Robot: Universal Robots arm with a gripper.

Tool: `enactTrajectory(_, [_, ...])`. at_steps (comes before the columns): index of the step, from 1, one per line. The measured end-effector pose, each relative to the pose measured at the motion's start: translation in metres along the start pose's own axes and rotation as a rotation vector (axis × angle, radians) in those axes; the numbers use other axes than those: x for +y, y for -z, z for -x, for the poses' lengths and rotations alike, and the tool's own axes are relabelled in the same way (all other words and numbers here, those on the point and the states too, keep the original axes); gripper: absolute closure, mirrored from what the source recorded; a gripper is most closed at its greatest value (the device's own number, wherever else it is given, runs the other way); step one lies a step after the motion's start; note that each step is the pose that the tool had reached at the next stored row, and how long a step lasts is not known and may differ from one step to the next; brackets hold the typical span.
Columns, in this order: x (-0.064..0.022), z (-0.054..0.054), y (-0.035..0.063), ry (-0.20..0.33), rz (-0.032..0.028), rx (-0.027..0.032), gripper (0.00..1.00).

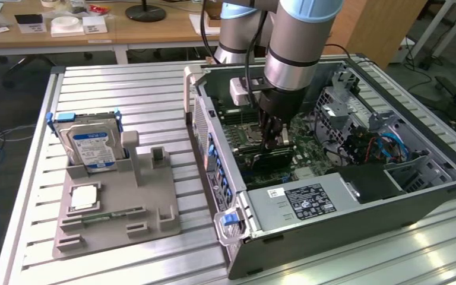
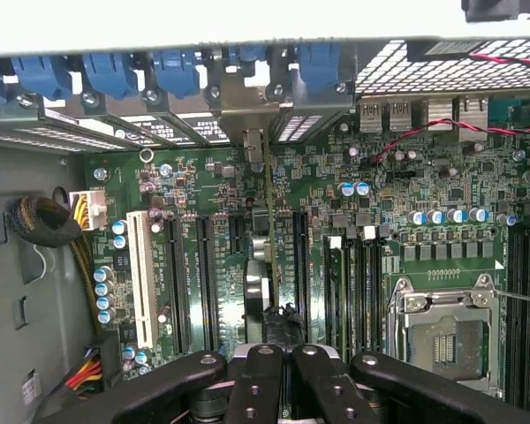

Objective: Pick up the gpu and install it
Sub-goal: 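Press down on the gpu until it lock into place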

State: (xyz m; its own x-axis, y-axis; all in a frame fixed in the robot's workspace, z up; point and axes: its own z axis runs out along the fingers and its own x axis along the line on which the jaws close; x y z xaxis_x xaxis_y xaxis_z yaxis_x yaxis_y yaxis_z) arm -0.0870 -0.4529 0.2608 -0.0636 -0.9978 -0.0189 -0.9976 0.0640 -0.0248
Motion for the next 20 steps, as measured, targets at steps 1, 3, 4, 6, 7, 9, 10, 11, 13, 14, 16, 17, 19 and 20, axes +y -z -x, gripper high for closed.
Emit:
enactTrajectory(1, [0.0, 0.0, 0.0, 0.0, 0.0, -0.0001, 0.89])
enactTrajectory(3, [0.0, 0.0, 0.0, 0.0, 0.0, -0.0001, 0.89])
enactTrajectory(4, [0.0, 0.0, 0.0, 0.0, 0.0, -0.0001, 0.89])
enactTrajectory(6, [0.0, 0.0, 0.0, 0.0, 0.0, -0.0001, 0.89])
enactTrajectory(7, [0.0, 0.0, 0.0001, 0.0, -0.0001, -0.0003, 0.89])
enactTrajectory(9, [-0.0001, 0.0, 0.0015, 0.0, -0.0006, -0.0018, 0.89])
enactTrajectory(10, [-0.0001, 0.0, 0.0034, 0.0, -0.0004, -0.0009, 0.89])
enactTrajectory(11, [-0.0001, 0.0, 0.0057, 0.0, 0.0, -0.0001, 0.89])
enactTrajectory(13, [-0.0002, 0.0, 0.0101, 0.0, -0.0001, -0.0002, 0.89])
enactTrajectory(14, [-0.0003, 0.0, 0.0126, 0.0, -0.0001, -0.0003, 0.89])
enactTrajectory(16, [-0.0005, 0.0, 0.0187, 0.0, 0.0, -0.0001, 0.89])
enactTrajectory(17, [-0.0006, 0.0, 0.0222, 0.0, 0.0, 0.0, 0.89])
enactTrajectory(19, [-0.0008, 0.001, 0.0299, 0.0, -0.0001, 0.0003, 0.89])
enactTrajectory(20, [-0.0008, 0.001, 0.0338, 0.0, 0.0, 0.0006, 0.89])
